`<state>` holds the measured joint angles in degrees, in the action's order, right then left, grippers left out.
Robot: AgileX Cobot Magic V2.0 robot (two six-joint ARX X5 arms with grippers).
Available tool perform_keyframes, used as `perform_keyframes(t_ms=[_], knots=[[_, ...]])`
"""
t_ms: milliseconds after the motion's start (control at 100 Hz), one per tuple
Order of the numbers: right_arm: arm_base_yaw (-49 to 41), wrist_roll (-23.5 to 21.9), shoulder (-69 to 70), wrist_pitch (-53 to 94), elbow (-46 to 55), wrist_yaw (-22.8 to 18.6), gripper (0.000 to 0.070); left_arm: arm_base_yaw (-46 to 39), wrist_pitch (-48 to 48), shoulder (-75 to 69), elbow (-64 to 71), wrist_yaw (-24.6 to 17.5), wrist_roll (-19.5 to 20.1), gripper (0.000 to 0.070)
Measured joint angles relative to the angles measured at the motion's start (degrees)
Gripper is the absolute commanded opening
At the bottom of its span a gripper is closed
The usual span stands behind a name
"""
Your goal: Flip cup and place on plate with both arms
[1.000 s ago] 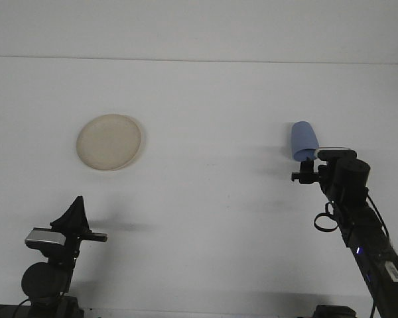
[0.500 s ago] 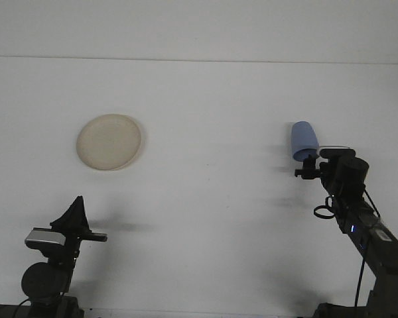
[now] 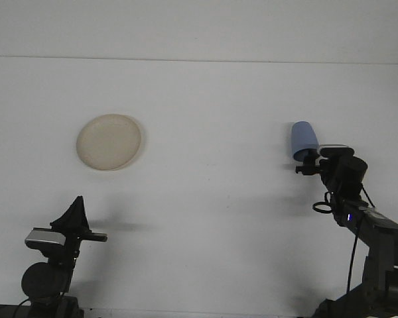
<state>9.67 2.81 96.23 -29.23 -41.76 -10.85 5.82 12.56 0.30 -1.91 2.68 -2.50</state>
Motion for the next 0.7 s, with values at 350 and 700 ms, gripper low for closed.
perform_keyframes(t_ms=[350,700], knots=[[0.13,0.00,4.57,-3.63,-3.04,-2.29,0.0299,0.00,0.00,0.00,0.00,0.00,0.00,0.0011],[0.11,-0.04,4.83,-3.93,-3.65,-4.15,0.0000,0.00,0.00,0.00,0.00,0.00,0.00,0.0011]])
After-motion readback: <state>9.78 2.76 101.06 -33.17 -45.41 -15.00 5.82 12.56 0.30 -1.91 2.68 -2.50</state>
